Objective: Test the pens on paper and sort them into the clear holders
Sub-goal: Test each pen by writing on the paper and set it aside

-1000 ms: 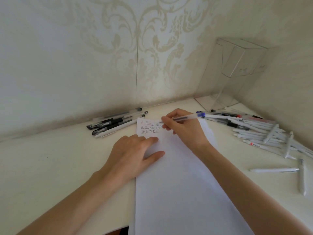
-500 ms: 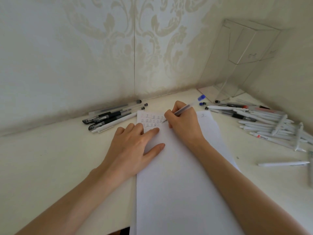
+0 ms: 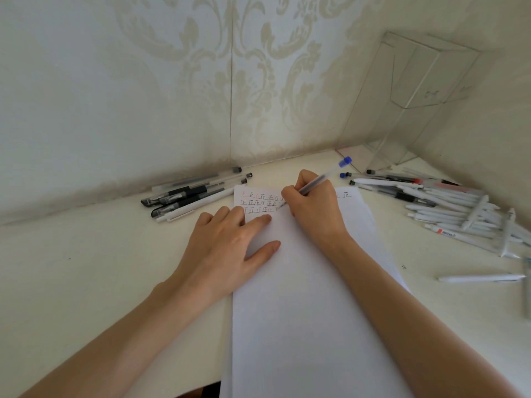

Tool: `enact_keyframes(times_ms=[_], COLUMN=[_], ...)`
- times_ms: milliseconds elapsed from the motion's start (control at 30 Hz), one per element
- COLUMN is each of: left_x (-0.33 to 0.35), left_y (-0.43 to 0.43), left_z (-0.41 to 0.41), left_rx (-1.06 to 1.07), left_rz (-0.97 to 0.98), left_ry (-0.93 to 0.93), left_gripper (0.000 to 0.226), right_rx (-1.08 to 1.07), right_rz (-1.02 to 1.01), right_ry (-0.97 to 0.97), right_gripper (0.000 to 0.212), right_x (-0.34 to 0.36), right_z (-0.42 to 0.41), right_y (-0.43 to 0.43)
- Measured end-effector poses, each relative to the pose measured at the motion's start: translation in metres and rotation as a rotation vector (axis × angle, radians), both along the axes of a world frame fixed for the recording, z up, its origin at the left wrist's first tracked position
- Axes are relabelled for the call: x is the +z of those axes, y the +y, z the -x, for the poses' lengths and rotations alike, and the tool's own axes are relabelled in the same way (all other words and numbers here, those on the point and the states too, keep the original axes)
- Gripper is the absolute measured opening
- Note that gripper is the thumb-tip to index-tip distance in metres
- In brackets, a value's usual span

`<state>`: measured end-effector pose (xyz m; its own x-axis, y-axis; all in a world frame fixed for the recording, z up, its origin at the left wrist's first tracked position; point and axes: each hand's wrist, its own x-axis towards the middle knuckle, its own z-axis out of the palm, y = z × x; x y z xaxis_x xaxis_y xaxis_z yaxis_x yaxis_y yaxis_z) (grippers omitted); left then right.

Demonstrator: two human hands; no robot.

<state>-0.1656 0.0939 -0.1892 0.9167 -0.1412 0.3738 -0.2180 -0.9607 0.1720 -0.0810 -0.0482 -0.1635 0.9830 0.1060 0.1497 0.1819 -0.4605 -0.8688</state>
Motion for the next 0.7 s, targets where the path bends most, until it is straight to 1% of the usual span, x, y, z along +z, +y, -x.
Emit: enact_keyframes(times_ms=[100,300,567,700], left_x=[-0.0002,0.0001,0.0032,0.0046], left_y=[-0.0003,-0.0003,-0.0007,0.0000], left_z=[-0.0006,-0.0004,0.0009,0.0019], left_rx=[0.003,-0.004,-0.011,-0.016], left_rz=[-0.002,0.004,0.002,0.018], left_ry=[-0.001,0.010,0.041,0.050], left_gripper=[0.055,0.055,0.055,0.053], right_rx=[0.001,0.023,0.044,0.014], right_rz=[0.013,-0.005,0.011,0.057], right_ry=[-0.008,0.000,0.007,-0.014], right_gripper=[0.031,0.023,0.021,0.033], right_x=[-0.0003,0.0009,0.0019,0.0023], right_z=[0.0002,0.0018,0.0028,0.0029], right_y=[0.0002,0.0000,0.0004,0.0010])
